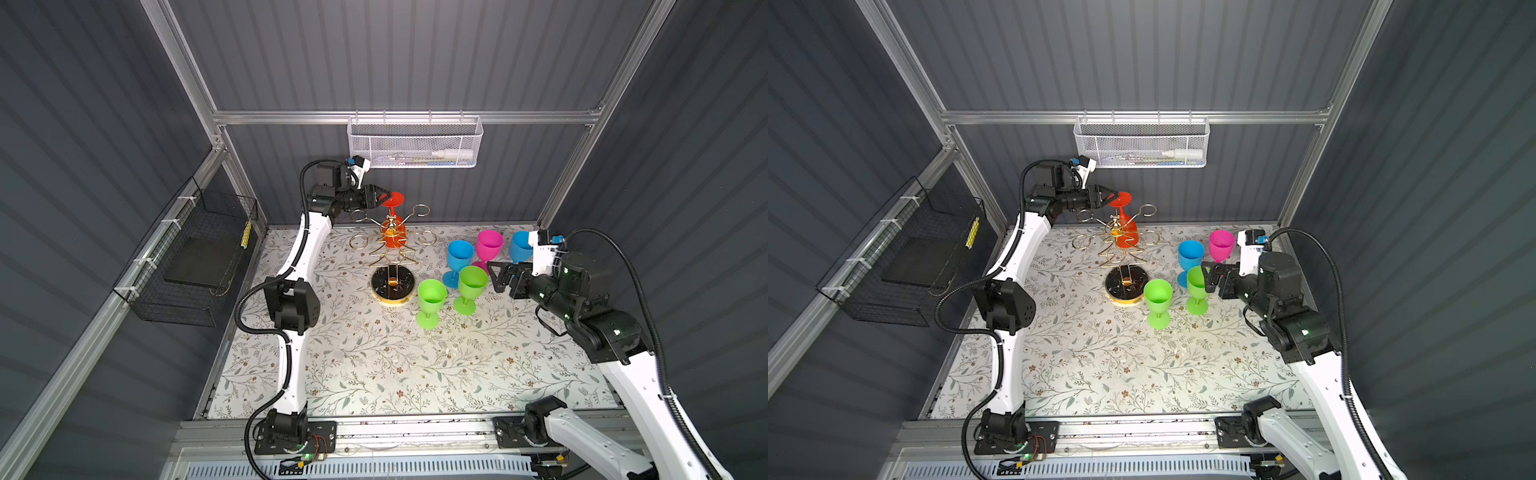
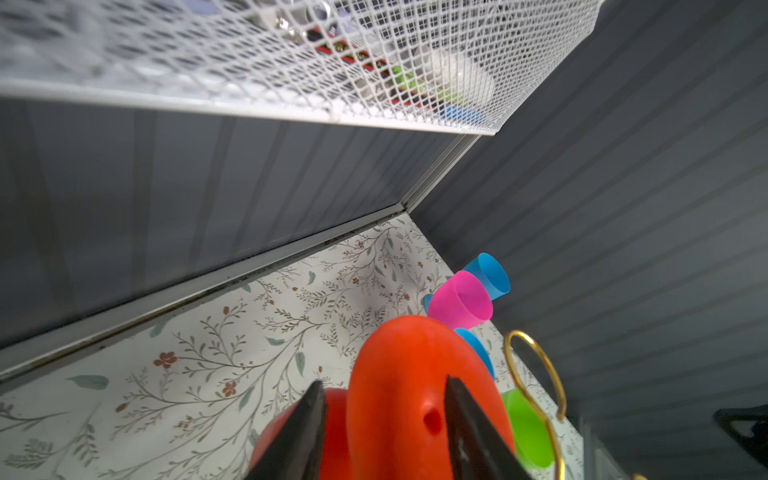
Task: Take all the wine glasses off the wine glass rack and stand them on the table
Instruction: 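Close the left gripper on the red glass foot and tilt it off the hook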
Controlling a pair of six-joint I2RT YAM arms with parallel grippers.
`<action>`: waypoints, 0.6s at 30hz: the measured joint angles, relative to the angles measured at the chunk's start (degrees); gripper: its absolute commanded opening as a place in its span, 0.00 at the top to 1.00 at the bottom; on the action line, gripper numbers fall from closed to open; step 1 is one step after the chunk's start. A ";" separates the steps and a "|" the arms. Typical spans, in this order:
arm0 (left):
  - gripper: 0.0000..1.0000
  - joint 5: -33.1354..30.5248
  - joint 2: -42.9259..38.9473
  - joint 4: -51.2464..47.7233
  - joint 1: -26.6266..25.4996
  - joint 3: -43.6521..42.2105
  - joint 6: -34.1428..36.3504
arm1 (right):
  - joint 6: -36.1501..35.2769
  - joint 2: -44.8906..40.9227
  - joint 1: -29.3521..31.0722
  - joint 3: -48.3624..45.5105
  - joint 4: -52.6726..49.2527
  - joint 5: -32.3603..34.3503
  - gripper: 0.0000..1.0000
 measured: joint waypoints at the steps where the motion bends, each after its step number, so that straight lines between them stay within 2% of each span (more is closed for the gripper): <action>1: 0.70 0.00 0.09 0.02 0.00 0.00 0.04 | 0.00 -0.02 0.00 0.00 0.00 0.02 0.02; 6: 0.81 0.00 0.20 -0.02 0.02 0.09 0.20 | 0.00 -0.11 0.00 -0.02 0.00 0.04 0.02; 18: 0.93 0.02 0.17 0.85 0.02 1.73 -0.20 | 0.00 -0.09 0.00 -0.02 0.00 0.04 0.02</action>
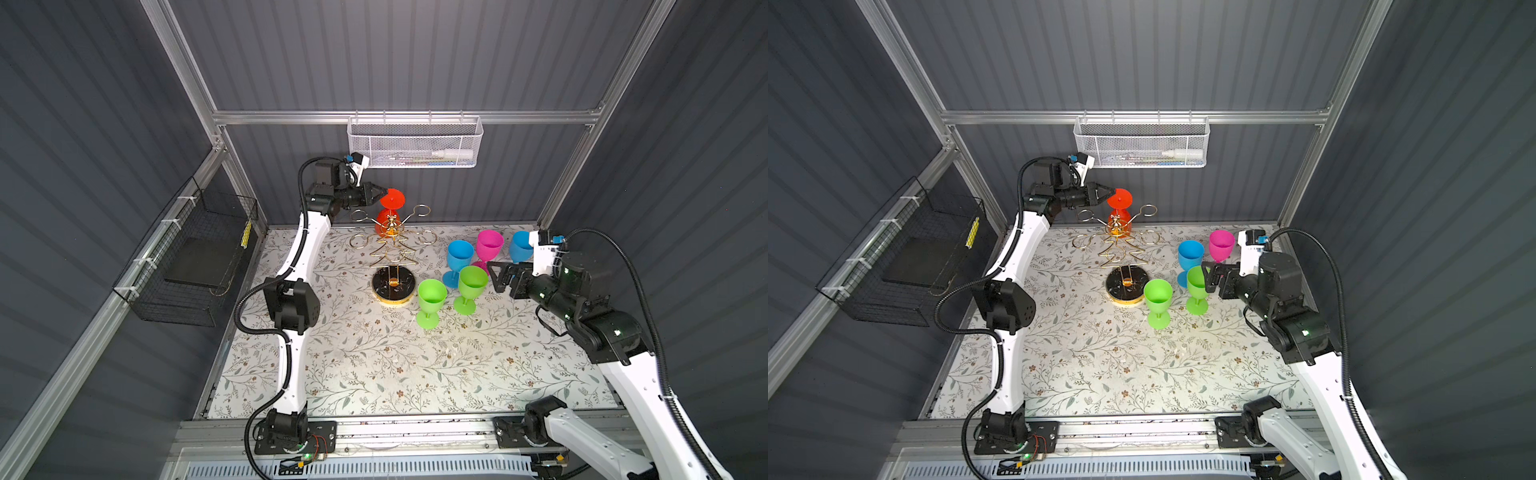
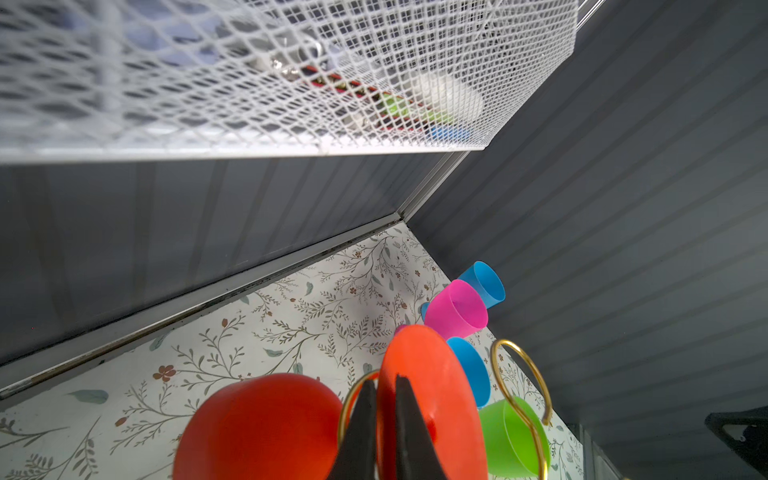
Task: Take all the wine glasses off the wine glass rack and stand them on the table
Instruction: 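Close the left gripper on the red glass foot and tilt it off the hook, then lift the red glass up off the gold rack with the left gripper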
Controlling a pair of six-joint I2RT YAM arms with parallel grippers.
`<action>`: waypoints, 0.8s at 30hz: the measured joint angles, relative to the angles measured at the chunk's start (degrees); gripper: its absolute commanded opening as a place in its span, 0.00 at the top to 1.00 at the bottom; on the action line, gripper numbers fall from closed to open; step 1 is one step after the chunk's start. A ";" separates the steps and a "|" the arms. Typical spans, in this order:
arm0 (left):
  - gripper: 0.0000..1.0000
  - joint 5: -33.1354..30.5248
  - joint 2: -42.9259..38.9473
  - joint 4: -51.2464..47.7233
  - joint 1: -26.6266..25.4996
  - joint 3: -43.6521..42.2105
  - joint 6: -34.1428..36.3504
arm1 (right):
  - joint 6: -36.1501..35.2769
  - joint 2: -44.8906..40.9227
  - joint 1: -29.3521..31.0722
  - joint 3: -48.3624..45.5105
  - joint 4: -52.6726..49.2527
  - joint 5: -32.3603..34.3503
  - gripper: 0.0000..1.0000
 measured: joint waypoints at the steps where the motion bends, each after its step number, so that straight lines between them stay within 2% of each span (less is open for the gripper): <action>1: 0.94 -0.02 0.00 0.09 0.00 0.09 -0.04 | 0.00 0.00 0.00 0.00 0.00 0.00 0.02; 6: 1.00 0.46 0.00 0.48 -0.17 0.11 -0.66 | 0.00 0.00 0.00 -0.04 0.00 0.00 0.02; 24: 1.00 6.16 -0.55 7.19 0.35 -2.19 -9.33 | 0.04 -0.04 0.00 -0.37 0.07 0.00 0.02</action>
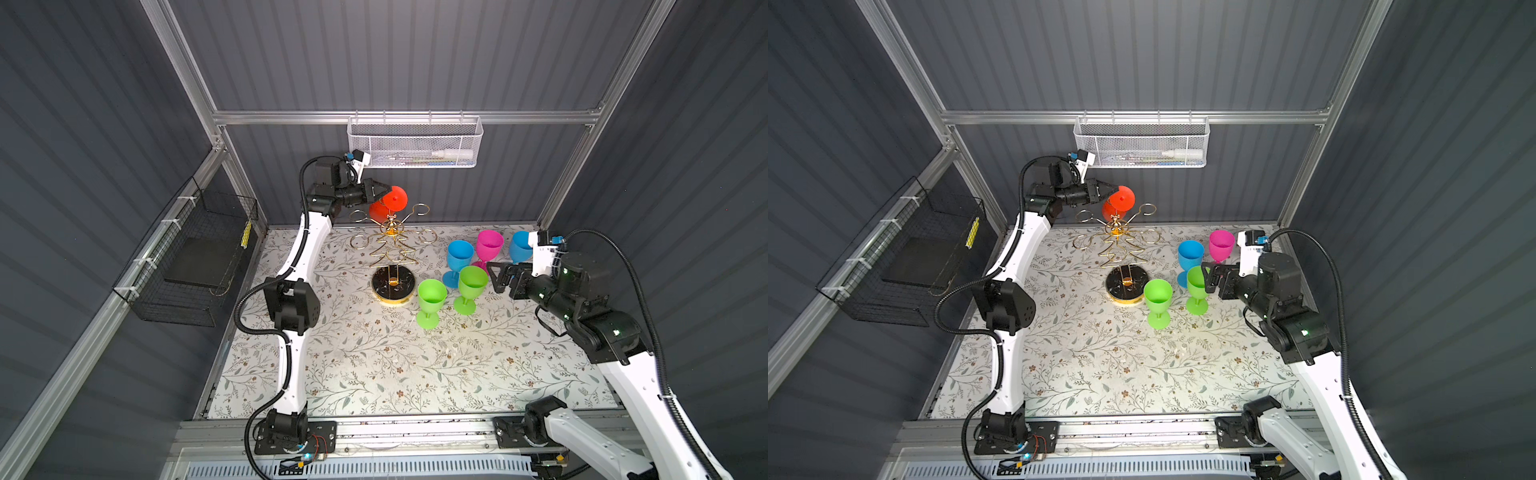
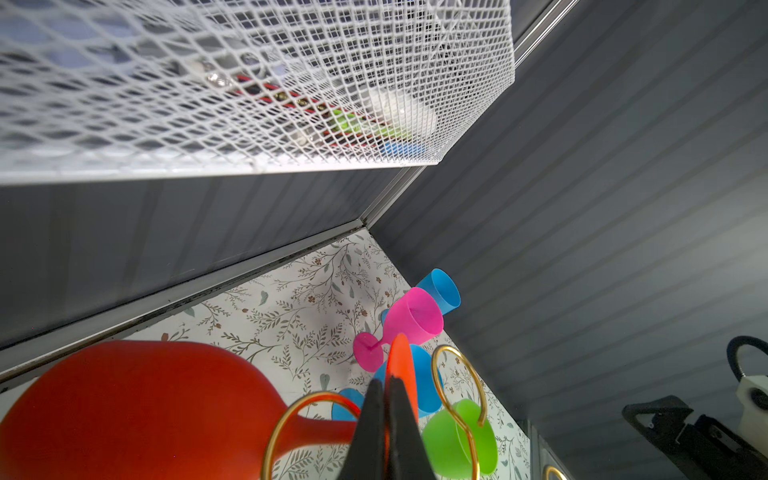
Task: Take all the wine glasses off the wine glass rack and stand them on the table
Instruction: 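Lift the red glass up off the gold rack with the left gripper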
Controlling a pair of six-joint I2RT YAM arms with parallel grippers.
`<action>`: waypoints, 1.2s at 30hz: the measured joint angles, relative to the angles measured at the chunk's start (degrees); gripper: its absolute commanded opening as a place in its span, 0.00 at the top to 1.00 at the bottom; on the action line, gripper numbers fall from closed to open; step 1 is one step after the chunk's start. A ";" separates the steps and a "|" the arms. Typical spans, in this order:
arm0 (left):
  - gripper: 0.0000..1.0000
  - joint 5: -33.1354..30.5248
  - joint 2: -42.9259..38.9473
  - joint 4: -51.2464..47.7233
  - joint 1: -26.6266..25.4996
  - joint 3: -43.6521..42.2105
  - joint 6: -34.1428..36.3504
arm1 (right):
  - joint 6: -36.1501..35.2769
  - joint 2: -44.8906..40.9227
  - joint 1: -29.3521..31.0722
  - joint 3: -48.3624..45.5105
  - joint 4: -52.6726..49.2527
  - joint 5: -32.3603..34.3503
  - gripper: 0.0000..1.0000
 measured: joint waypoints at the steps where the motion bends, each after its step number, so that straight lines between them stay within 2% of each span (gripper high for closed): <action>1: 1.00 0.31 0.00 0.70 0.04 -0.37 -0.61 | 0.00 -0.02 0.00 -0.04 0.00 0.00 0.02; 18: 1.00 3.61 -0.50 7.41 0.04 -1.62 -8.35 | 0.00 -0.37 0.00 -0.44 0.37 0.04 0.02; 36: 1.00 4.39 -2.12 8.02 -0.70 -5.77 -8.72 | 0.15 -0.46 0.00 -0.44 0.39 0.09 0.02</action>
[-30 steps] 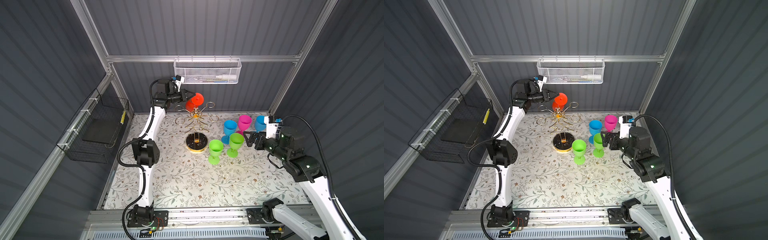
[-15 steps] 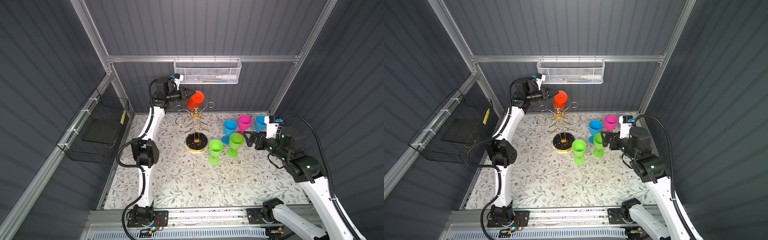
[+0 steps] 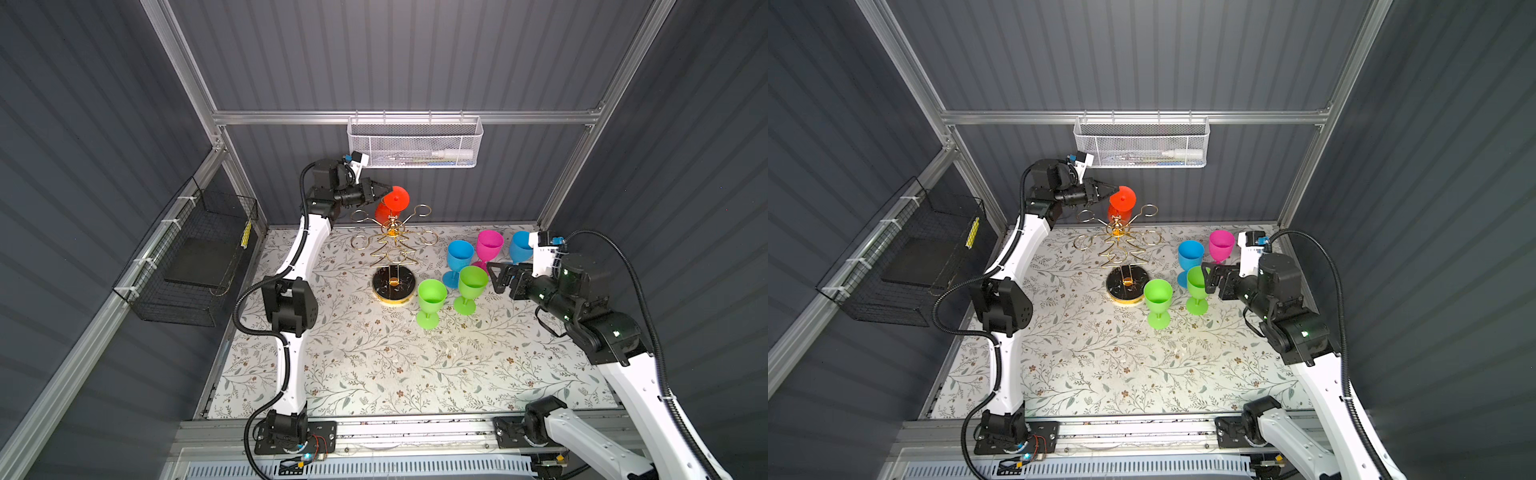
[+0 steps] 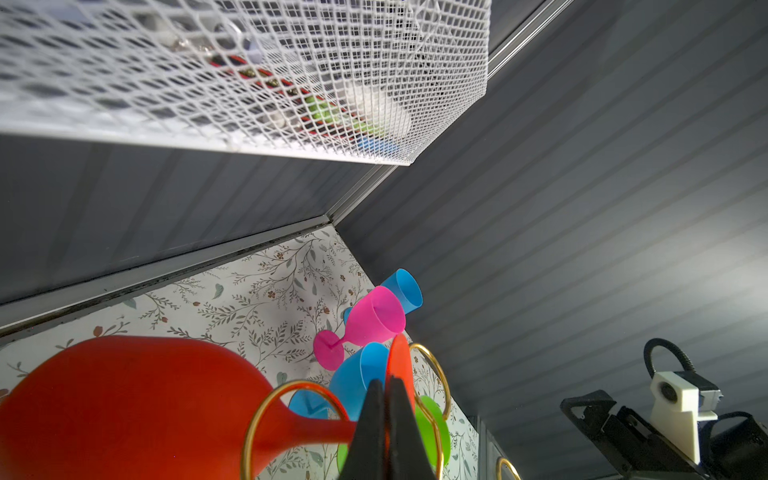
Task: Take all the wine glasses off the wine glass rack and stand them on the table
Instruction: 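Lift the red glass up off the gold rack with the left gripper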
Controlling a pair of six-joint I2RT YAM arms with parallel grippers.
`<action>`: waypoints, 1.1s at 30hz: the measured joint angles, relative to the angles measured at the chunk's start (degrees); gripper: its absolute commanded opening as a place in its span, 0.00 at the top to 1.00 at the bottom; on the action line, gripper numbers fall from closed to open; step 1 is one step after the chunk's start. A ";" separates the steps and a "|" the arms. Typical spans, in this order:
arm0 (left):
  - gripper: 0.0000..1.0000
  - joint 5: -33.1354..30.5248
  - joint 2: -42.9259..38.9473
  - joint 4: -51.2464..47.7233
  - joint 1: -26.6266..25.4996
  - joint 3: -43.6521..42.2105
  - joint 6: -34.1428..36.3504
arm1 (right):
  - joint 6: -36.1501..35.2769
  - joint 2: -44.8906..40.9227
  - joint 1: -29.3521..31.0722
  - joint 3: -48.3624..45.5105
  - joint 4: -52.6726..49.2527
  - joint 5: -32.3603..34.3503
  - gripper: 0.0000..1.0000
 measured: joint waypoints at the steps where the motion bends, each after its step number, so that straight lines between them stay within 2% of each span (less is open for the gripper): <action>1: 1.00 0.00 0.00 0.02 -0.17 0.00 0.00 | 0.00 -0.09 0.00 -0.02 0.00 0.07 0.02; 9: 1.00 0.02 -0.02 0.20 -1.55 0.00 -0.02 | -0.02 -1.11 0.00 -0.33 0.02 0.37 0.02; 33: 1.00 -0.48 -0.02 -4.57 -0.87 4.85 -0.57 | -0.28 -2.51 0.00 -0.33 0.63 0.55 0.02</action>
